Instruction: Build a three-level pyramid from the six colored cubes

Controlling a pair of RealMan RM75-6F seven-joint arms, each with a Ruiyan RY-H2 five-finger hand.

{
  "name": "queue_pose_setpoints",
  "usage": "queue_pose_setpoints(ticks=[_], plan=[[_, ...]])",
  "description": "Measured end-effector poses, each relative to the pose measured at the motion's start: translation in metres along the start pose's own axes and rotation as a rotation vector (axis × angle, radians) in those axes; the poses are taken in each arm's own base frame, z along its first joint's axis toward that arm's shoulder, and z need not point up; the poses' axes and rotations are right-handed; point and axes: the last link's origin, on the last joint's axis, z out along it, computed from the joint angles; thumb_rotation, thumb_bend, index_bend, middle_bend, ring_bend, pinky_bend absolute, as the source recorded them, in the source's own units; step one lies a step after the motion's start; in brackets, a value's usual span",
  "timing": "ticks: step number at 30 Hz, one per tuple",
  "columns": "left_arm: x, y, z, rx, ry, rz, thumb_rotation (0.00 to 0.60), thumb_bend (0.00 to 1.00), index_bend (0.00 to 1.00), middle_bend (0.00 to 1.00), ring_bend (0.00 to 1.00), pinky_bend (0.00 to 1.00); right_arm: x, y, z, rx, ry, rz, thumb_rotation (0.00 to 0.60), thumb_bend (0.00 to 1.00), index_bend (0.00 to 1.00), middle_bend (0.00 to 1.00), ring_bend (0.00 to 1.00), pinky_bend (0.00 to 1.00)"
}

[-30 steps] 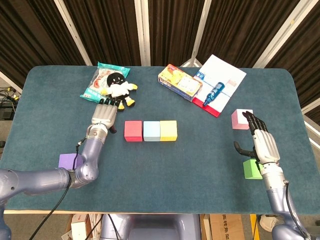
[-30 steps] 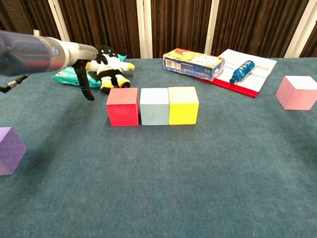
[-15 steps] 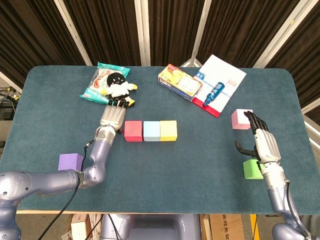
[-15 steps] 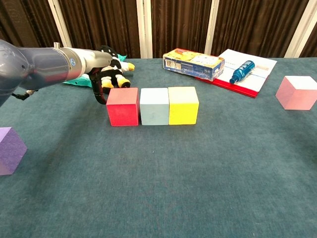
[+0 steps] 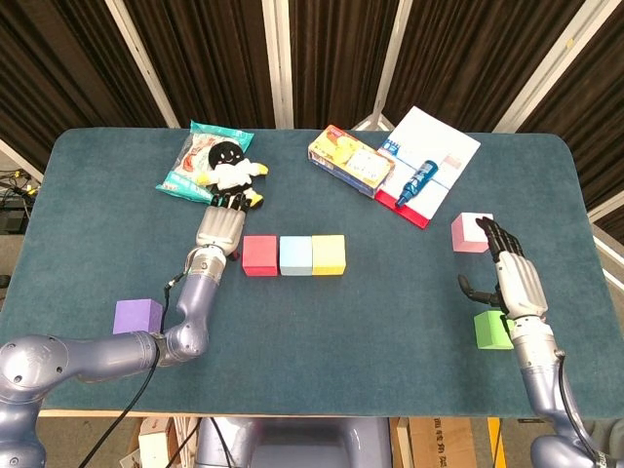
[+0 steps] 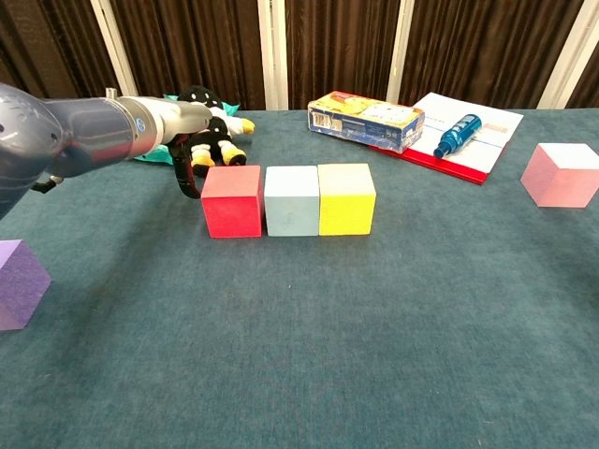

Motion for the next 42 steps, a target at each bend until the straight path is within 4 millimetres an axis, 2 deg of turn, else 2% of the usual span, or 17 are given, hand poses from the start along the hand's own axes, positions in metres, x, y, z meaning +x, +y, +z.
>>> queue_pose_setpoints(ticks=[42], plan=[[0.0, 0.037, 0.005, -0.042, 0.05, -0.017, 0.6, 0.24, 0.0, 0.0, 0.0, 0.01, -0.001, 0.001, 0.001, -0.007, -0.01, 0.013, 0.6, 0.38, 0.0, 0.0, 0.0, 0.0]])
